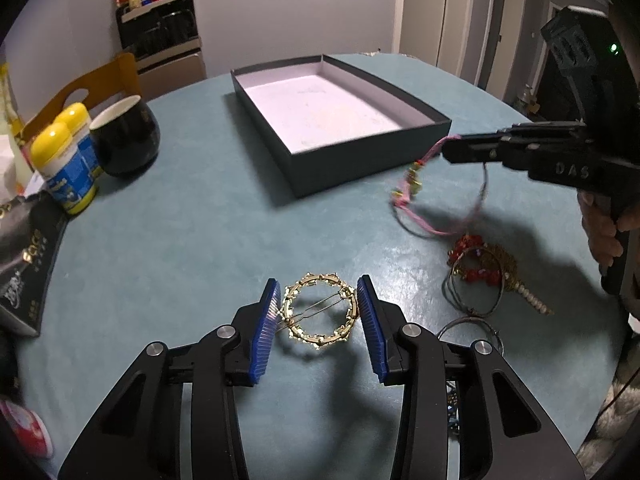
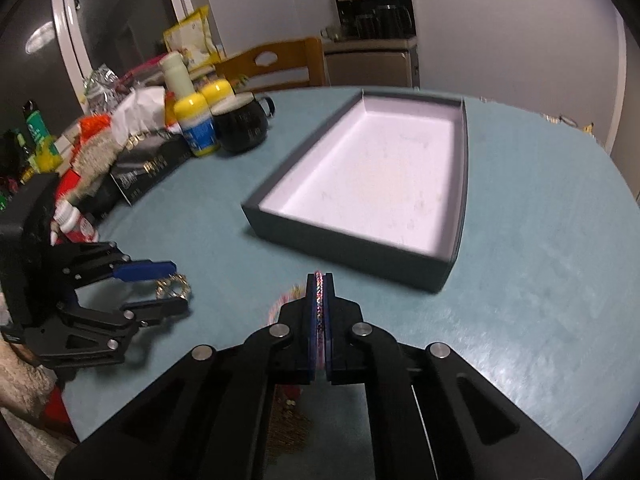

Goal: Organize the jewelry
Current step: 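Carry the gold clip and pink bracelet into the black box and release both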

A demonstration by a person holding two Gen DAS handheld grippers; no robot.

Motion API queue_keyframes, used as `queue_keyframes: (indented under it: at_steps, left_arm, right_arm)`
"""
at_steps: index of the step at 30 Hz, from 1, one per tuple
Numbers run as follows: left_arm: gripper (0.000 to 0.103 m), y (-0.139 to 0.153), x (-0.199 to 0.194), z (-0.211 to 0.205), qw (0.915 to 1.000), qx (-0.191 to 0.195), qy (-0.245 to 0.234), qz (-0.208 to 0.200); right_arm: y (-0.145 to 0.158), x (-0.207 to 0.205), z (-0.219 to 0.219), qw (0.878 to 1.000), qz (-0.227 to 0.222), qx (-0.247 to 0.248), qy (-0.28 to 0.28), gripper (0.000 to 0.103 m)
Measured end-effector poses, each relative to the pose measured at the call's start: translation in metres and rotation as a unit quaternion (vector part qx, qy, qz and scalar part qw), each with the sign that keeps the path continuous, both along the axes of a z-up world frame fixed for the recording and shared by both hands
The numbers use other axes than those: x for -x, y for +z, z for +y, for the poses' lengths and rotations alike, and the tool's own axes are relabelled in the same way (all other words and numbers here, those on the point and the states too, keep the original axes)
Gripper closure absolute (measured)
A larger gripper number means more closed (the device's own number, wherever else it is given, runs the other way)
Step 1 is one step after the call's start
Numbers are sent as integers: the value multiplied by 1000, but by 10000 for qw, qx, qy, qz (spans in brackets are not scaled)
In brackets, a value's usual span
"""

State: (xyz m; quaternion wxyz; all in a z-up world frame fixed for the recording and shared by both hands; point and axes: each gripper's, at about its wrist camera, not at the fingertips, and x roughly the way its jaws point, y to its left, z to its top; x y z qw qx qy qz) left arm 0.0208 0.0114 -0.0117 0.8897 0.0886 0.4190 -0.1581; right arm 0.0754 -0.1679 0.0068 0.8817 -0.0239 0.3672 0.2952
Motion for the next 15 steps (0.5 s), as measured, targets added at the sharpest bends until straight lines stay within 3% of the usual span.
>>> queue_keyframes:
  at_steps: [15]
  left_arm:
    - [61,46,-23,-10,9986,33,-102,-519]
  right_arm:
    - [58,-8,-13,9947,-993,-142,-237,101]
